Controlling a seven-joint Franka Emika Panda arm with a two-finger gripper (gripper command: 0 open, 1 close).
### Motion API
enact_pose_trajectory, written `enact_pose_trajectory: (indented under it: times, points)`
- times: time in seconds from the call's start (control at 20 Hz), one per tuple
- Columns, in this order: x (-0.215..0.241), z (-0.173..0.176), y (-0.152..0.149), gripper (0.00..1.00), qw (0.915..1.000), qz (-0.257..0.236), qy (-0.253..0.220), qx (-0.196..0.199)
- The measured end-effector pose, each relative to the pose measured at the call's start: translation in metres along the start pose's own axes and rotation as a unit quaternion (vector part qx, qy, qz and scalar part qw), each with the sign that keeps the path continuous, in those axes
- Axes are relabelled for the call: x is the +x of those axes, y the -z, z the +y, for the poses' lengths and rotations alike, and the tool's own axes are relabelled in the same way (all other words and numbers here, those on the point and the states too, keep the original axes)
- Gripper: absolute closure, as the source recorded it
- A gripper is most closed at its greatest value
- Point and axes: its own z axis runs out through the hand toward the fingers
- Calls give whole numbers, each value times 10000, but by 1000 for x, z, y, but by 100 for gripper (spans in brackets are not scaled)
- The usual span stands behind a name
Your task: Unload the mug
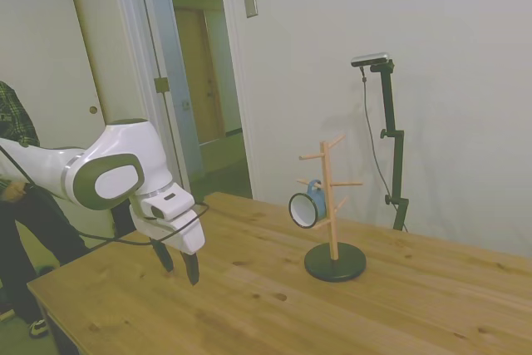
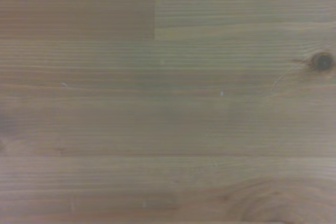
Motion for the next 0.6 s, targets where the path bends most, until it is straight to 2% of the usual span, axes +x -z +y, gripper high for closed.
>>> enact_pose_trajectory:
  times: [0.1,0.25,0.6]
  points:
    - [2,-1,0,0,9999,54,68,50]
    - [15,-6,8,0,9989,322,-1,339]
    - [67,-32,22,0,9919,925,-209,845]
